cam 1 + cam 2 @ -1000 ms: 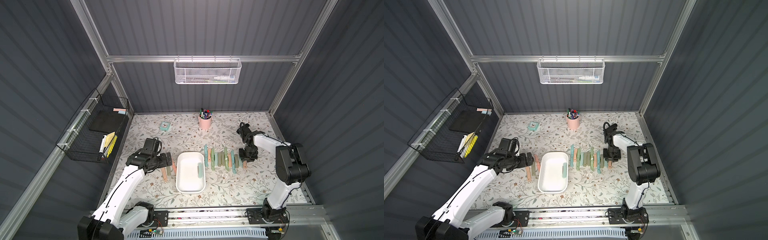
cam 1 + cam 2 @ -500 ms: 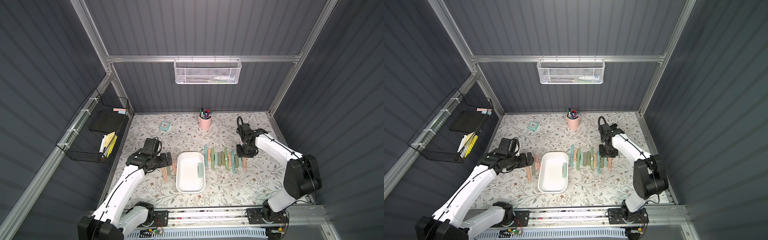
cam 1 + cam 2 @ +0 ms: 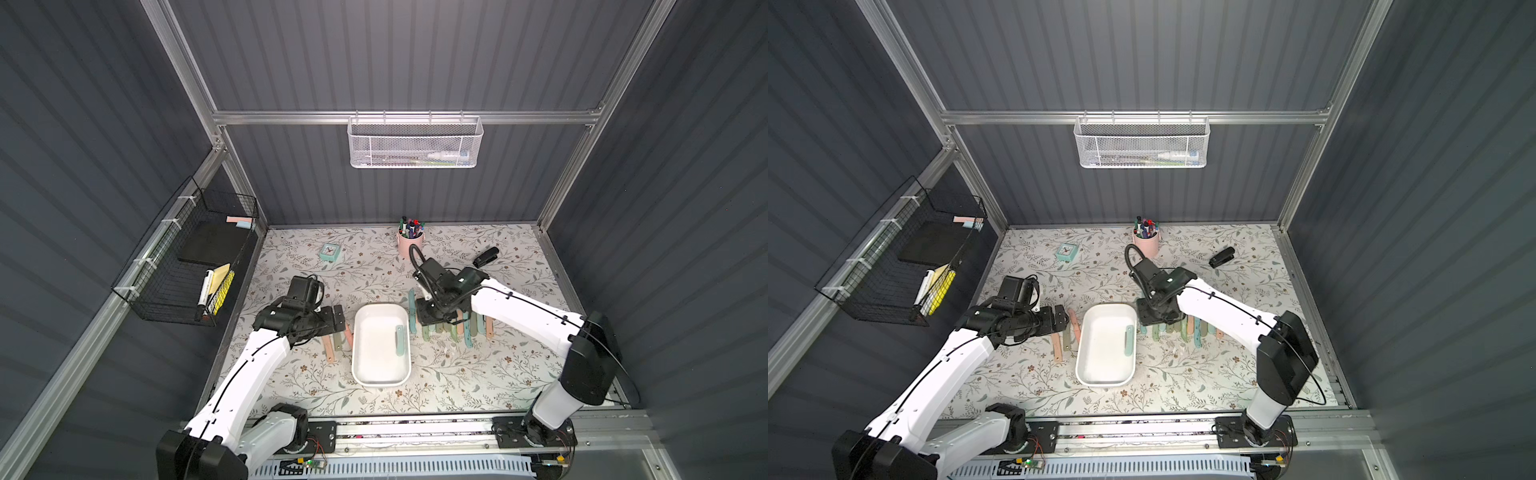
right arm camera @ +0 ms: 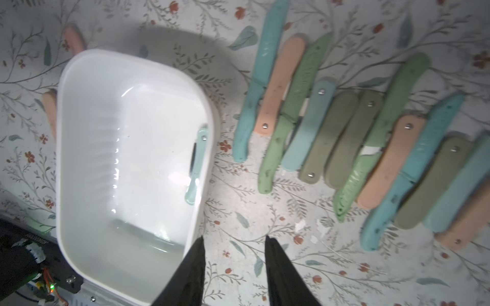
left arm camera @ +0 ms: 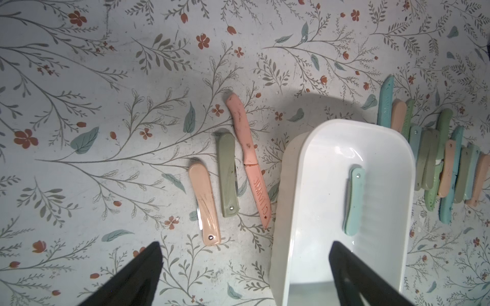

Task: Take the fruit knife out of the storage box
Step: Pick up the fruit knife from the storage box.

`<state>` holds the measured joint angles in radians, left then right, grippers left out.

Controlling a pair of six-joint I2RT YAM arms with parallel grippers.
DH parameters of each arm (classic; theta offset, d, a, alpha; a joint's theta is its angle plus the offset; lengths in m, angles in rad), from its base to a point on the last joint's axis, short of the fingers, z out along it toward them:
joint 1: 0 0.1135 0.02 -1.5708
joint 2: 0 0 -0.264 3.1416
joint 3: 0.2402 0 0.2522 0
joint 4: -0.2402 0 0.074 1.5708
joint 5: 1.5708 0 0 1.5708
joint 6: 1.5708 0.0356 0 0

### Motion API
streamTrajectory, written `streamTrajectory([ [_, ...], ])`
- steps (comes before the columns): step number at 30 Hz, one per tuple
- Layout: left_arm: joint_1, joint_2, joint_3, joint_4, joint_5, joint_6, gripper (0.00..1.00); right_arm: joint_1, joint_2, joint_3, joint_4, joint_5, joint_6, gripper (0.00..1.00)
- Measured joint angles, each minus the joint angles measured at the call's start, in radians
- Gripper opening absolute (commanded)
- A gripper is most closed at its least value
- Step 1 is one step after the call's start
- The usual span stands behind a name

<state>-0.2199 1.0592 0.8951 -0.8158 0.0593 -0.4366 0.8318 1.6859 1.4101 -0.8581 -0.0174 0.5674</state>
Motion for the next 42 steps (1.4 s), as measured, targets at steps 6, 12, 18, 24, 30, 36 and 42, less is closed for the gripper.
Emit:
streamTrajectory([
  [6, 0.000, 0.000, 0.000, 0.000, 0.000, 0.000, 0.99, 0.132, 0.148, 0.132, -0.008, -0.007, 0.060, 0.42],
  [12, 0.000, -0.008, 0.000, 0.000, -0.001, 0.000, 0.99, 0.184, 0.279, 0.222, -0.057, 0.019, 0.145, 0.44],
  [18, 0.000, -0.010, 0.000, 0.000, -0.001, 0.000, 1.00, 0.201, 0.394, 0.268, -0.110, 0.041, 0.193, 0.46],
  [24, 0.000, -0.010, 0.000, 0.000, -0.001, 0.000, 0.99, 0.214, 0.438, 0.316, -0.181, 0.105, 0.217, 0.48],
  [30, 0.000, -0.010, 0.000, 0.000, -0.001, 0.000, 0.99, 0.214, 0.444, 0.336, -0.228, 0.152, 0.218, 0.49],
  [36, 0.000, -0.010, 0.000, 0.000, -0.001, 0.000, 1.00, 0.214, 0.512, 0.363, -0.234, 0.151, 0.218, 0.50],
  [42, 0.000, -0.010, 0.000, 0.000, -0.001, 0.000, 0.99, 0.214, 0.545, 0.363, -0.235, 0.142, 0.217, 0.50],
])
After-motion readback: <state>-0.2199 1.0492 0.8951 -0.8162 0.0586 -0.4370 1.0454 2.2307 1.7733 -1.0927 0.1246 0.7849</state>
